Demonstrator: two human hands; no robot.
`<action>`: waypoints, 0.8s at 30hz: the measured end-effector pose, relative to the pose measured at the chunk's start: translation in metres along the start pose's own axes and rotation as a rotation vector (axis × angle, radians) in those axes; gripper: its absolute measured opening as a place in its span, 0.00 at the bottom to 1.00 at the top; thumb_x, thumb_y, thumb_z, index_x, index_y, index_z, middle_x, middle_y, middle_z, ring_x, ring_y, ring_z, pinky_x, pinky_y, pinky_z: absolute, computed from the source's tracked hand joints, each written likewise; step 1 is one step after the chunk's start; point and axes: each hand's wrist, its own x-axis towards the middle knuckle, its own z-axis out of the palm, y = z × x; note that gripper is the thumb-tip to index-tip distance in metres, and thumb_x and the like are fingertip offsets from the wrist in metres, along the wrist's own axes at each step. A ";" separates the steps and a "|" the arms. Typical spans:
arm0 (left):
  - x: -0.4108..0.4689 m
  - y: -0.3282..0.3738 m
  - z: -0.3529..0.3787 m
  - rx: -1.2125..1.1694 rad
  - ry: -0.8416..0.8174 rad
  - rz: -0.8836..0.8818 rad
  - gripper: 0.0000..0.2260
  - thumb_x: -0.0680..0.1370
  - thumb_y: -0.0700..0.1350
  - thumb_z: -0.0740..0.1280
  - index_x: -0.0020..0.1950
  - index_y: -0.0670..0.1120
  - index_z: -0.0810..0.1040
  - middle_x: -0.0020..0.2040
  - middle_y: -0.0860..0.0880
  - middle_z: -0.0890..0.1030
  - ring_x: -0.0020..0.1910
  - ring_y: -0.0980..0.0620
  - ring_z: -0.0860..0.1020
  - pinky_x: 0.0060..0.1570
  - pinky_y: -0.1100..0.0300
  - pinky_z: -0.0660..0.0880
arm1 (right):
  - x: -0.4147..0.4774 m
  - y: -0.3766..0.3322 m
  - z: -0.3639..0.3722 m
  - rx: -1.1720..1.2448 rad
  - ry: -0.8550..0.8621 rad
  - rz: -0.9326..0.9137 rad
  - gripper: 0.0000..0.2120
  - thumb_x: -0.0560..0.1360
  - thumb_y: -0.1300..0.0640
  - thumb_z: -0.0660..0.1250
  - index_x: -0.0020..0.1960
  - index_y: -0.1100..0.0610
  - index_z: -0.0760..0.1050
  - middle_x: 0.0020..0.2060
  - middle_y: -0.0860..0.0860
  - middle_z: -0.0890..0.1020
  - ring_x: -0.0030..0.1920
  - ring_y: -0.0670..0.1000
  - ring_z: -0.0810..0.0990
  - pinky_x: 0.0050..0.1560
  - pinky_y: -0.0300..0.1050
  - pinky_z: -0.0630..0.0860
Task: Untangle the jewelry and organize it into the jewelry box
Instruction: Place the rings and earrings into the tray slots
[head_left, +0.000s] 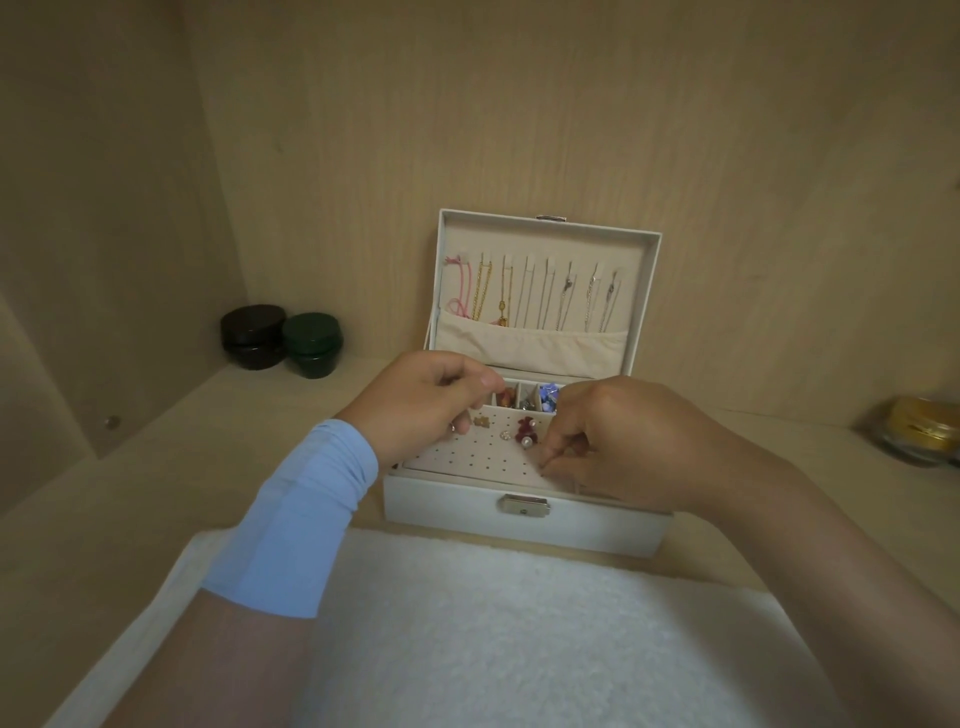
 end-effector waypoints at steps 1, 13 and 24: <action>0.000 0.000 0.000 -0.002 0.002 0.000 0.08 0.80 0.48 0.64 0.50 0.53 0.84 0.28 0.56 0.77 0.26 0.62 0.73 0.33 0.66 0.71 | 0.001 -0.001 0.000 -0.021 0.001 -0.004 0.05 0.74 0.47 0.69 0.46 0.44 0.84 0.39 0.41 0.77 0.40 0.42 0.74 0.42 0.43 0.75; 0.001 -0.002 -0.001 0.006 -0.006 0.036 0.09 0.81 0.46 0.63 0.51 0.53 0.84 0.30 0.58 0.78 0.28 0.62 0.74 0.31 0.68 0.71 | 0.004 -0.001 0.006 -0.046 -0.035 -0.045 0.10 0.74 0.48 0.63 0.45 0.46 0.83 0.39 0.45 0.81 0.40 0.47 0.78 0.40 0.48 0.77; 0.006 -0.003 -0.019 -0.183 -0.024 0.039 0.07 0.80 0.43 0.66 0.57 0.49 0.81 0.42 0.52 0.85 0.31 0.57 0.74 0.31 0.64 0.71 | 0.033 -0.002 -0.018 0.554 0.219 0.019 0.08 0.73 0.55 0.76 0.51 0.49 0.84 0.41 0.45 0.83 0.31 0.35 0.76 0.33 0.26 0.69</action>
